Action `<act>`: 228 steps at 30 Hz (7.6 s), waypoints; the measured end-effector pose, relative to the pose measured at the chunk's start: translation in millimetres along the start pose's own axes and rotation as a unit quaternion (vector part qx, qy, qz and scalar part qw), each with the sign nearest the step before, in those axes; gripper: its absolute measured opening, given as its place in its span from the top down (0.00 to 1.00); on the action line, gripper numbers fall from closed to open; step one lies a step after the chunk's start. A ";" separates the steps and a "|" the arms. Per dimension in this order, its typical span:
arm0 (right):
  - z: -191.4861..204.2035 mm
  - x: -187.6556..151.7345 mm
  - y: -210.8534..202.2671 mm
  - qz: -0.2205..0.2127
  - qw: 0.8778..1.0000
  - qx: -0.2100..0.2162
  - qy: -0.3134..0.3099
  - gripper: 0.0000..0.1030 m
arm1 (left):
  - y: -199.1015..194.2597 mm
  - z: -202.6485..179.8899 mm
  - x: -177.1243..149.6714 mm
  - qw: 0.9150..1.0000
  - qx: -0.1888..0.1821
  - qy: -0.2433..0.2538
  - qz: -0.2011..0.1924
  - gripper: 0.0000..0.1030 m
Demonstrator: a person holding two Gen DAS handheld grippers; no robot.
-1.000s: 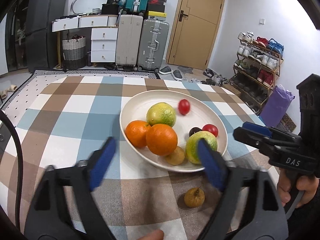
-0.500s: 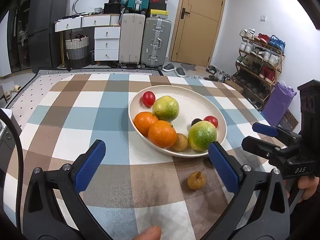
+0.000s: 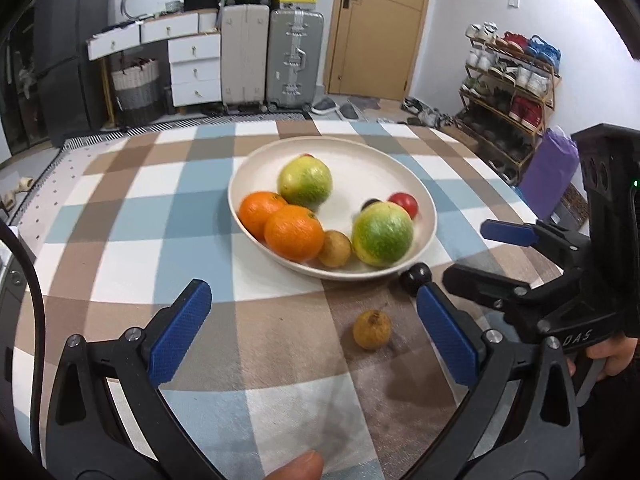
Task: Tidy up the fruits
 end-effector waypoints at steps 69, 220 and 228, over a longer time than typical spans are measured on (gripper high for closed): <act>27.6 -10.0 -3.0 -0.003 0.997 0.028 -0.078 0.74 | 36.4 -24.1 -16.3 0.991 -0.064 0.083 0.077 0.79; -2.9 -2.1 -51.9 -0.179 0.983 -0.042 0.000 0.00 | -18.3 15.9 11.5 0.991 0.026 -0.032 -0.130 0.01; -3.0 -2.1 -51.7 -0.179 0.983 -0.043 -0.001 0.00 | -18.9 15.3 11.5 0.991 0.026 -0.032 -0.131 0.01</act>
Point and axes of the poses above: each gripper's, at about its wrist camera, not at the fingertips, and y roughly the way its jaws point, z to its left, x to its top, the point moved 3 cm from there along y, roughly the way its jaws point, and after that the axes turned 12 degrees about z, right-handed, at the moved point
